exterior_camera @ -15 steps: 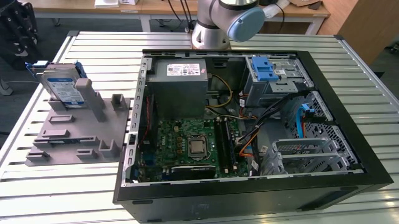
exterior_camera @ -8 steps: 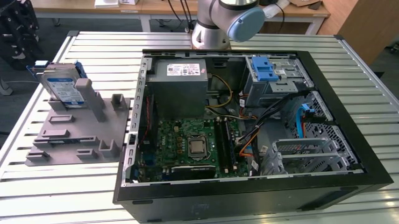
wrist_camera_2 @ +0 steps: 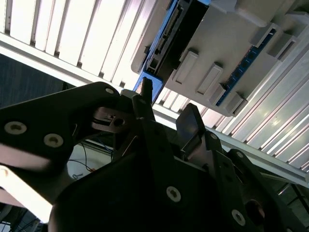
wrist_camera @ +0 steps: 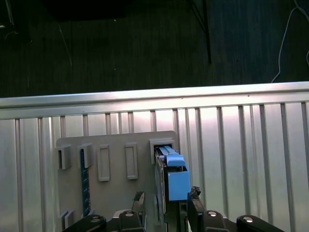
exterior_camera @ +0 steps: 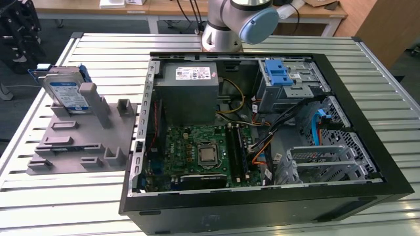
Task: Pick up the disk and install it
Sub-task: 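Pick up the disk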
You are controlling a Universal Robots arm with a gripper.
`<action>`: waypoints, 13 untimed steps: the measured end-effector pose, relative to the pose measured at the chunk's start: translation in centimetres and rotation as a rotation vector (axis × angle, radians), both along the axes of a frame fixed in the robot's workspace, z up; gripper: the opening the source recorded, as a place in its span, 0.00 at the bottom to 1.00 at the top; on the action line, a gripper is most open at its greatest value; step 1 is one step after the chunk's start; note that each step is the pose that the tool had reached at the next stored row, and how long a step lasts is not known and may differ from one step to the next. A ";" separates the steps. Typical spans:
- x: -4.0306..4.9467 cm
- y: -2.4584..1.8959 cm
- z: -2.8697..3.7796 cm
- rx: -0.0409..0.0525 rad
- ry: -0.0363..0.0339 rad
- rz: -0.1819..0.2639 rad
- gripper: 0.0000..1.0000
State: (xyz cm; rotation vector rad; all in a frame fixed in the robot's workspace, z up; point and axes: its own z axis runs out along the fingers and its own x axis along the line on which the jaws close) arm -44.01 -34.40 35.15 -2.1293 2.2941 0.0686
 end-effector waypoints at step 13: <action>0.00 0.00 -0.02 0.0000 0.0000 0.000 0.55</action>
